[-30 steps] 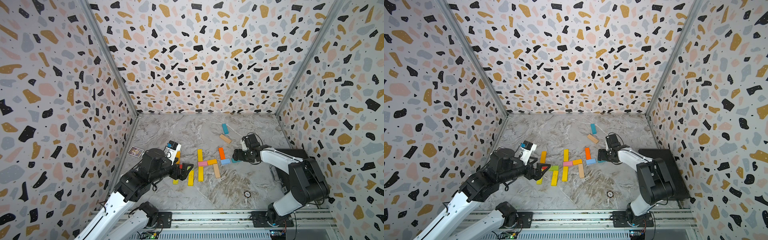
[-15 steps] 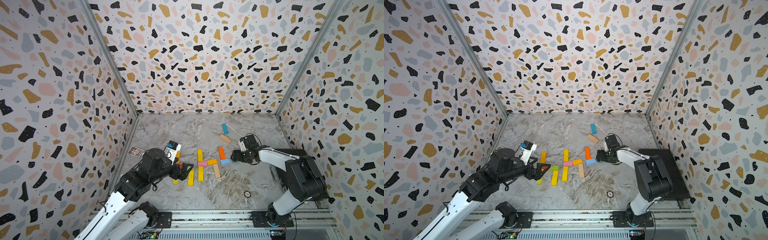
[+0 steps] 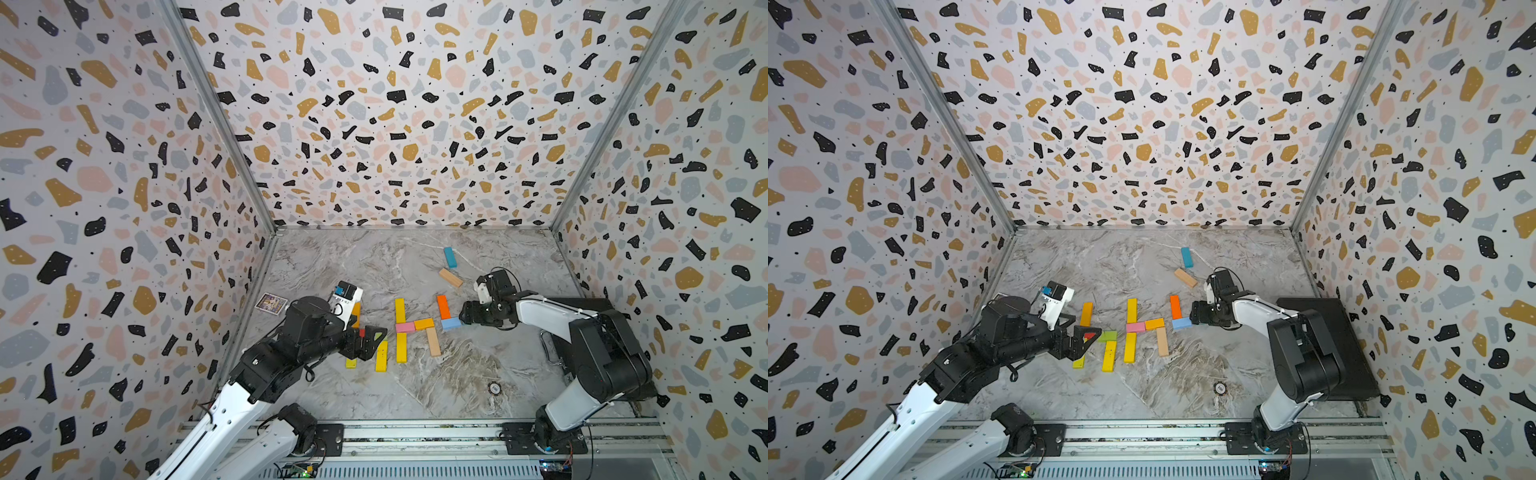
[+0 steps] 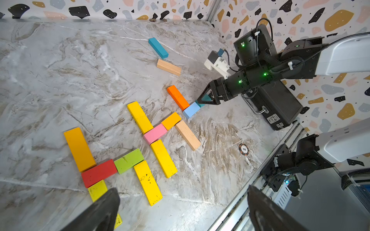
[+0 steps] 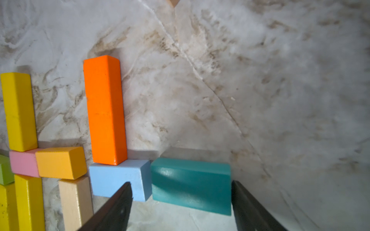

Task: Assemble the letter h with building blocks
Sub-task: Assemble the building block at the center of the board.

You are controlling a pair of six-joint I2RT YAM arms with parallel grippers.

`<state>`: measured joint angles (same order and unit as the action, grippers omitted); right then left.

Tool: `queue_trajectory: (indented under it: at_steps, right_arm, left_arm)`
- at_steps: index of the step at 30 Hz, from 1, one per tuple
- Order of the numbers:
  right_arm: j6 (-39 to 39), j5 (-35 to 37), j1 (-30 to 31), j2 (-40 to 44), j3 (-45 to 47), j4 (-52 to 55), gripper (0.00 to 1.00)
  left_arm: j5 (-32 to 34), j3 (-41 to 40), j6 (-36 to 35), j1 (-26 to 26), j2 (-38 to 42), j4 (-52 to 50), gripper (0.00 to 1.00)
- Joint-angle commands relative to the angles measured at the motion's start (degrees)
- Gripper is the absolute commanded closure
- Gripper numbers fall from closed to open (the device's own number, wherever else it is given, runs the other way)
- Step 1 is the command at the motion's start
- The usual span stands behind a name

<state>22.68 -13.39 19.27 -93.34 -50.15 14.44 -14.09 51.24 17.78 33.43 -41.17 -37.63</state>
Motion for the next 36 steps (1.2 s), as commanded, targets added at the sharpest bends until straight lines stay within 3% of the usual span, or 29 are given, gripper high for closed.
queue_trajectory:
  at_steps: [1,13,20,28,33,36]
  right_arm:
    - [-0.69,-0.57,0.61,0.64,-1.0,0.6,0.21]
    - [-0.71,-0.36,1.37,1.04,-1.33,0.54,0.2]
    - [-2.15,6.26,1.38,4.48,-4.25,3.79,0.17]
    - [0.28,19.39,0.8,1.08,-8.04,8.67,0.18]
    - [-5.49,14.49,1.07,-1.71,-10.65,7.99,0.18]
    - [-7.72,15.32,2.55,-3.6,-11.95,8.26,0.19]
  left_arm:
    - [0.02,-0.35,-0.37,-0.3,0.21,1.5,0.01]
    - [0.11,-0.44,-0.31,-0.3,0.15,1.45,0.01]
    - [0.13,-0.4,-0.33,-0.3,0.01,1.42,0.01]
    - [0.55,-0.44,-0.43,-0.3,0.3,1.33,0.01]
    - [0.12,-0.37,-0.45,-0.3,0.02,1.42,0.01]
    - [0.13,-0.44,-0.41,-0.29,-0.05,1.49,0.01]
